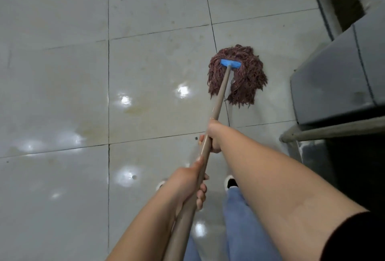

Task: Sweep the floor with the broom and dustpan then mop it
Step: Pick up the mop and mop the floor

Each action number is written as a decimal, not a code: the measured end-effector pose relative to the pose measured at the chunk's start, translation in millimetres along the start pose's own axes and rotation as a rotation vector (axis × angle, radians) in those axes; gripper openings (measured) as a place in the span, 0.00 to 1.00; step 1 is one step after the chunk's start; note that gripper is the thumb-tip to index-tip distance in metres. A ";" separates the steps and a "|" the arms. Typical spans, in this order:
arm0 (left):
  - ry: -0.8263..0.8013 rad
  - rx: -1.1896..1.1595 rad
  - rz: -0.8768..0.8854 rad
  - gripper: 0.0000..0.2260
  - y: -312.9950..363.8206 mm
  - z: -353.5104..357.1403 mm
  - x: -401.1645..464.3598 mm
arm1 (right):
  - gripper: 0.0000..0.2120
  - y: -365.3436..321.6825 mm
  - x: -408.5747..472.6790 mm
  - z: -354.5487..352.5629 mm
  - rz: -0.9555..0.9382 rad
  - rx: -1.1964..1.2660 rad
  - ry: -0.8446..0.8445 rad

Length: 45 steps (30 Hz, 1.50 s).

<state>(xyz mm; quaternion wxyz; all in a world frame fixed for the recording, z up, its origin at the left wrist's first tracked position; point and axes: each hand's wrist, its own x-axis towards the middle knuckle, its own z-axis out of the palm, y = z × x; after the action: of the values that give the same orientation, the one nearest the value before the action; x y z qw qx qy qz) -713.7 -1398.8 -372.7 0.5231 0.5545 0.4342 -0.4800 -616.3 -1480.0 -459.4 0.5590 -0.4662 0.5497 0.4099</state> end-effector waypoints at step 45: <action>-0.002 -0.282 -0.081 0.22 5.6 107.7 -7.7 | 0.27 -3.5 -7.4 -80.2 0.038 -0.099 -0.103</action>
<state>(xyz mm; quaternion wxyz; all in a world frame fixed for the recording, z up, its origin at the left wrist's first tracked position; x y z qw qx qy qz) -717.8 -1506.4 -363.4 0.5764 0.4572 0.5188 -0.4354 -632.0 -1558.3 -448.7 0.5547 -0.4612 0.5081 0.4706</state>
